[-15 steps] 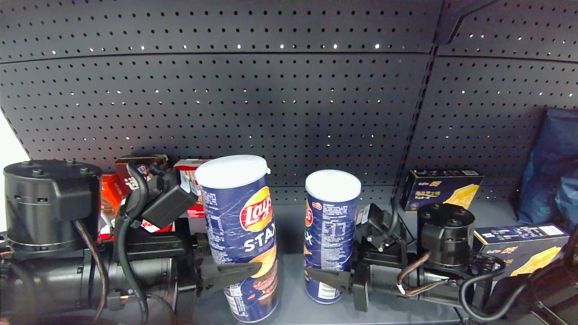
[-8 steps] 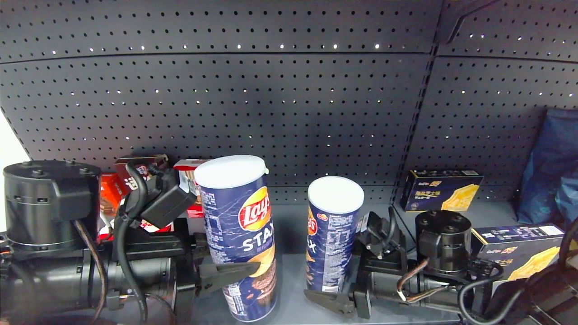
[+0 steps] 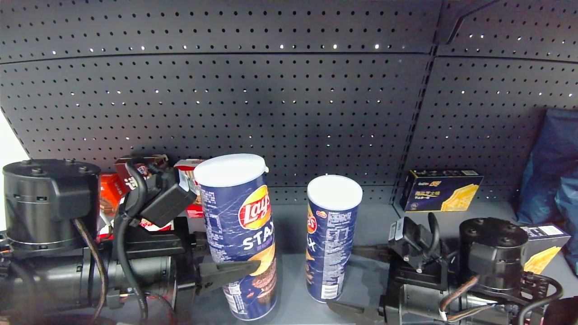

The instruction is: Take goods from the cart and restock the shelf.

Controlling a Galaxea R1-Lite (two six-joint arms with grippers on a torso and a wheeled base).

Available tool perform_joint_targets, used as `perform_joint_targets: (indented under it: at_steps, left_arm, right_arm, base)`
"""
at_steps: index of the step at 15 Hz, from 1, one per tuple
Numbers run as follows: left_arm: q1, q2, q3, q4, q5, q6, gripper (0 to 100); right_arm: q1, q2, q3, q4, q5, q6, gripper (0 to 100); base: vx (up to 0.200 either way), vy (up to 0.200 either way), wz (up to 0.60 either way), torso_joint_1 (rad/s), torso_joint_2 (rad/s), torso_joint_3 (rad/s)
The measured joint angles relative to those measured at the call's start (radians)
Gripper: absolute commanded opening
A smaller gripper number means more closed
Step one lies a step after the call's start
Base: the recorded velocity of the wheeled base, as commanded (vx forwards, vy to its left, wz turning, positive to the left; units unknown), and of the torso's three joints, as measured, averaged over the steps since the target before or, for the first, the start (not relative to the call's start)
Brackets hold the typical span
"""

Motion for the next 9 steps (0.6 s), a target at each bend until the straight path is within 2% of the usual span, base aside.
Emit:
perform_joint_targets:
  at_steps: [1,9]
  left_arm:
    - [0.000,0.000,0.000,0.000,0.000,0.000,0]
    - [0.001,0.000,0.001,0.000,-0.001,0.000,0]
  right_arm:
    - [-0.006,-0.017,0.010,0.002,-0.032,0.001,100]
    - [-0.086,-0.010,-0.045,0.037,-0.084,0.000,100]
  base:
    - [0.000,0.000,0.00,0.000,0.00,0.000]
    - [0.000,0.000,0.00,0.000,0.00,0.000]
